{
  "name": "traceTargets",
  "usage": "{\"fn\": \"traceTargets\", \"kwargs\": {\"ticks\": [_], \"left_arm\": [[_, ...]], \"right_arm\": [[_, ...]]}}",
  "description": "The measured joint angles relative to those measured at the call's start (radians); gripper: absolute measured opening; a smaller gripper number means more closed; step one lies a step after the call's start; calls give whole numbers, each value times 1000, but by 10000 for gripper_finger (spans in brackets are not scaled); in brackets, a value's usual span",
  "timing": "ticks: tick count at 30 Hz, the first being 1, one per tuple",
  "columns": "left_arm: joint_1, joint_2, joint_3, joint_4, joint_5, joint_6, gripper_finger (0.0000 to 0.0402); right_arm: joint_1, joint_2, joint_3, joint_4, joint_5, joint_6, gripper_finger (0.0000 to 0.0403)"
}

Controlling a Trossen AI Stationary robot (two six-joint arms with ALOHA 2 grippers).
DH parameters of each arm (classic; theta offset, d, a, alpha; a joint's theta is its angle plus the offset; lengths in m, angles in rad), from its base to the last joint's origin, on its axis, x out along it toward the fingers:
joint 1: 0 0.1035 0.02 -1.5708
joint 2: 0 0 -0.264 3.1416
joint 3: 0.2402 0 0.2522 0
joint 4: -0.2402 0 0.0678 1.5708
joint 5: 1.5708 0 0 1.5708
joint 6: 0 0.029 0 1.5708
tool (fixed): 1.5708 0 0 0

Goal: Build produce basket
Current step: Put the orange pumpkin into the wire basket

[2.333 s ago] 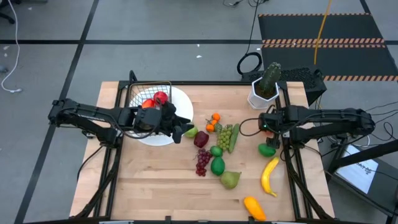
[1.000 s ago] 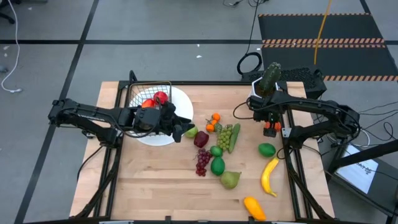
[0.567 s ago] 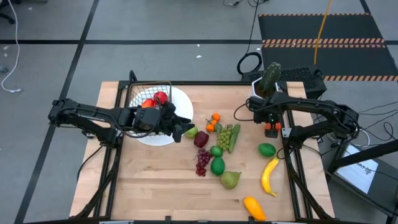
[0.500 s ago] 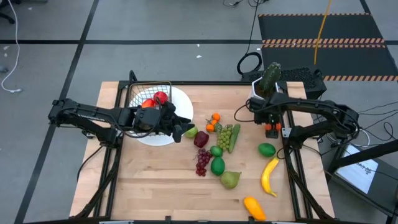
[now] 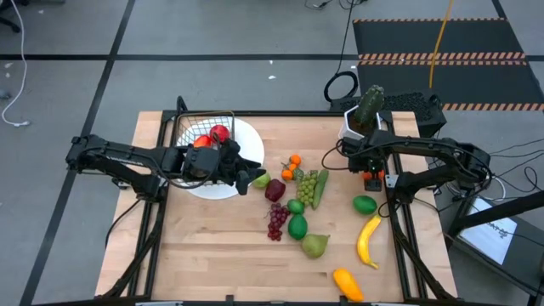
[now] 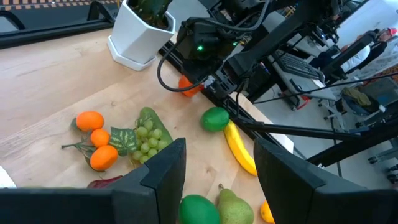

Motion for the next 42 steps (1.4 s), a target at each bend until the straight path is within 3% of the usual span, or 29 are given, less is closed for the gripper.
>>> {"fn": "traceTargets", "kwargs": {"ticks": [16,25,42], "left_arm": [[0,0,0,0,0,0,189],[0,0,0,3,0,-2,189],[3,0,-1,47,-25,2,189]], "right_arm": [[1,0,25,-48,1,59,253],[0,-2,145,-71,-8,118,253],[2,-176,347,-66,-324,364,253]]}}
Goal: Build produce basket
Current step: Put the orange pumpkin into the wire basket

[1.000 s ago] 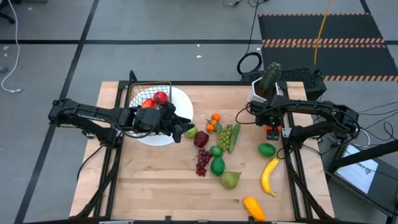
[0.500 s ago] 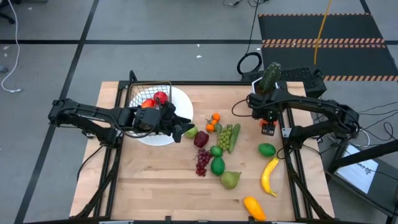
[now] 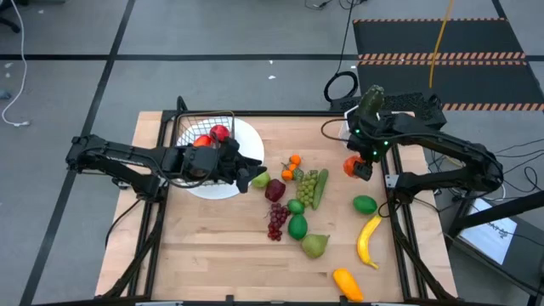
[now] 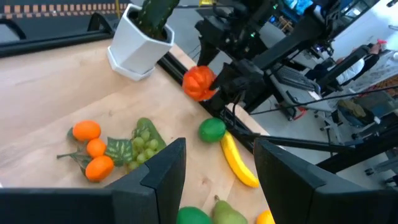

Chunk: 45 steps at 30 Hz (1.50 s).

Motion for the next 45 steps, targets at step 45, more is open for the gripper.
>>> {"fn": "traceTargets", "kwargs": {"ticks": [45], "left_arm": [[13,0,0,36,-1,29,189]], "right_arm": [[139,-179,0,1156,-225,394,254]]}}
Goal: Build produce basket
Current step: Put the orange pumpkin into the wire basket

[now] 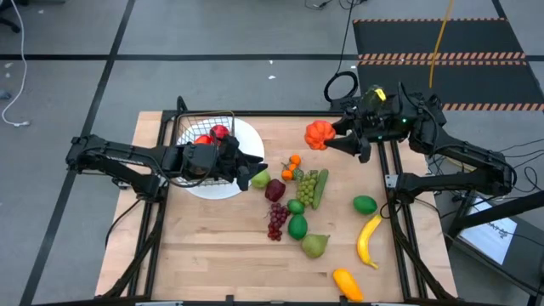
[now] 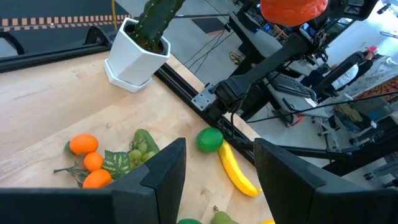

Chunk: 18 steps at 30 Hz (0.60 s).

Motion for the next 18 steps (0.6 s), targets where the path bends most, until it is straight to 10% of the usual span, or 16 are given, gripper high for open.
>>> {"fn": "traceTargets", "kwargs": {"ticks": [18], "left_arm": [[0,0,0,0,0,0,189]], "right_arm": [[0,0,0,0,-2,-465,254]]}}
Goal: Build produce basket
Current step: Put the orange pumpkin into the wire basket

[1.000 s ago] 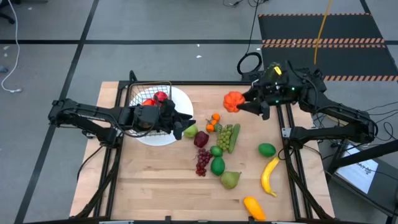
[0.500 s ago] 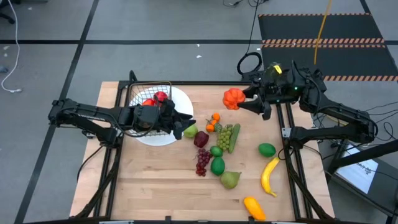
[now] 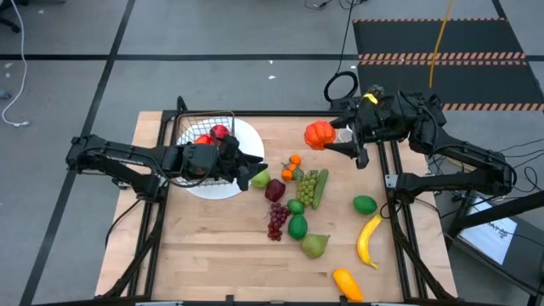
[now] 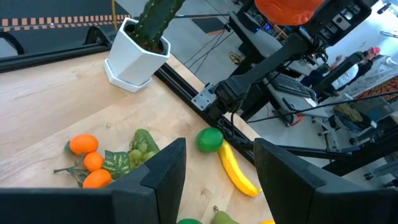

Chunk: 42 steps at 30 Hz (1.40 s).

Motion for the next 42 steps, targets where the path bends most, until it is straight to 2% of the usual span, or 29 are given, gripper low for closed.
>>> {"fn": "traceTargets", "kwargs": {"ticks": [25,34,42], "left_arm": [[0,0,0,-1,0,14,188],[0,0,1,-1,0,-1,189],[0,0,1,0,0,0,188]], "right_arm": [[0,-2,0,1,0,-381,254],[-1,-2,0,1,1,-386,254],[-1,-2,0,1,2,-284,254]]}}
